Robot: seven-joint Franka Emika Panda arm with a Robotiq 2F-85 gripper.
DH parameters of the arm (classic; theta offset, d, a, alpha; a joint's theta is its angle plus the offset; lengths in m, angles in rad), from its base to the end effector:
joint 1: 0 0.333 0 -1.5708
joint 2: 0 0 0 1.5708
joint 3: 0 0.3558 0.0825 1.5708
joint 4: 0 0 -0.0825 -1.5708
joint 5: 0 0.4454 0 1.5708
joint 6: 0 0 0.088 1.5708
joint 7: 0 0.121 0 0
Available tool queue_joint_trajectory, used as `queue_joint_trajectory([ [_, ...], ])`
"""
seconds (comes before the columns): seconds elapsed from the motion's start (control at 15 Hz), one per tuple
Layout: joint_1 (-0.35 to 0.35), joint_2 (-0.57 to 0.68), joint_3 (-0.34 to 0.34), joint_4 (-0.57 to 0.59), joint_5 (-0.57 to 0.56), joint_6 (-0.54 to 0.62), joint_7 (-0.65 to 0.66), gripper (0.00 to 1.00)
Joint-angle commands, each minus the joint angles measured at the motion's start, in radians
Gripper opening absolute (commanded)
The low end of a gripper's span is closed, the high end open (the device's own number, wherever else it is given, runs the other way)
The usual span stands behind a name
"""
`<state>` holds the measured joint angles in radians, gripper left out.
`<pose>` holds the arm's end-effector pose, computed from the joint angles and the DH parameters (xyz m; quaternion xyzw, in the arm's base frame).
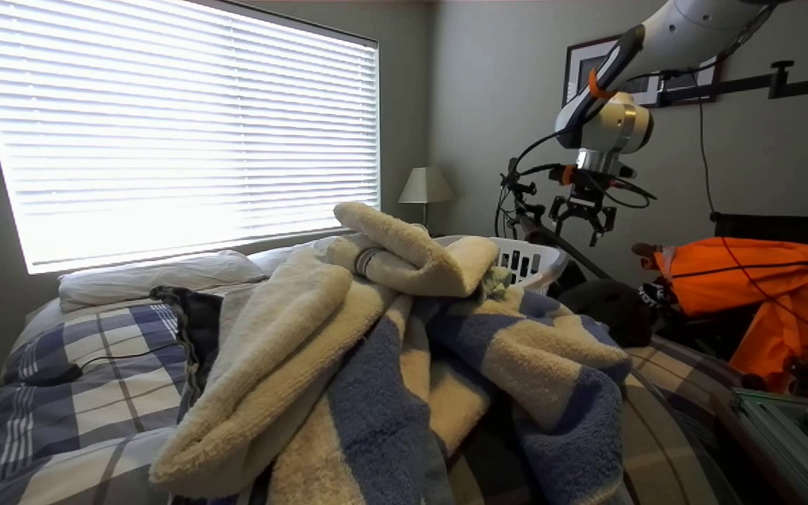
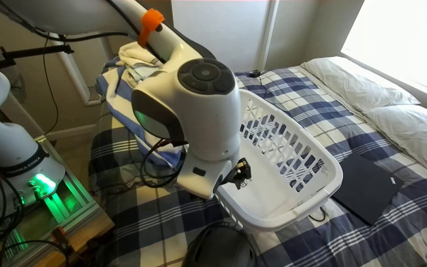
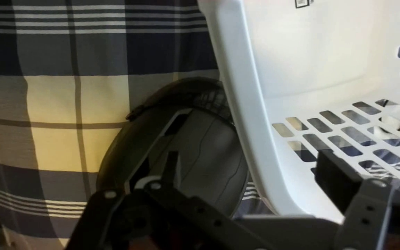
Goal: Move the white laundry basket to the left
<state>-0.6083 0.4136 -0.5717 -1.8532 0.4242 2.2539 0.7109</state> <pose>0.3060 -0.6337 0.3228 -0.4945 0.8664 -0.0486 0.0492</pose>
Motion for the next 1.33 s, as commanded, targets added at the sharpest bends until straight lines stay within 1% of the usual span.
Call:
queue_joint_trajectory([
  [0.0,-0.071,0.101,0.047,0.128,0.006,-0.063,-0.03,1.0],
  [0.13,-0.105,0.134,0.083,0.165,0.004,-0.057,-0.081,1.0],
  [0.33,-0.14,0.177,0.119,0.216,-0.009,-0.079,-0.111,1.0],
  [0.6,-0.171,0.232,0.143,0.276,-0.02,-0.107,-0.138,1.0],
  [0.67,-0.178,0.244,0.148,0.29,-0.023,-0.112,-0.147,0.75],
  [0.73,-0.183,0.255,0.152,0.3,-0.022,-0.109,-0.154,0.75],
  [0.8,-0.188,0.261,0.158,0.307,-0.022,-0.111,-0.165,0.7],
  [0.87,-0.19,0.265,0.163,0.31,-0.02,-0.111,-0.168,0.61],
  [1.13,-0.196,0.292,0.172,0.33,-0.032,-0.101,-0.2,0.34],
  [1.27,-0.2,0.295,0.18,0.332,-0.037,-0.12,-0.221,0.19],
])
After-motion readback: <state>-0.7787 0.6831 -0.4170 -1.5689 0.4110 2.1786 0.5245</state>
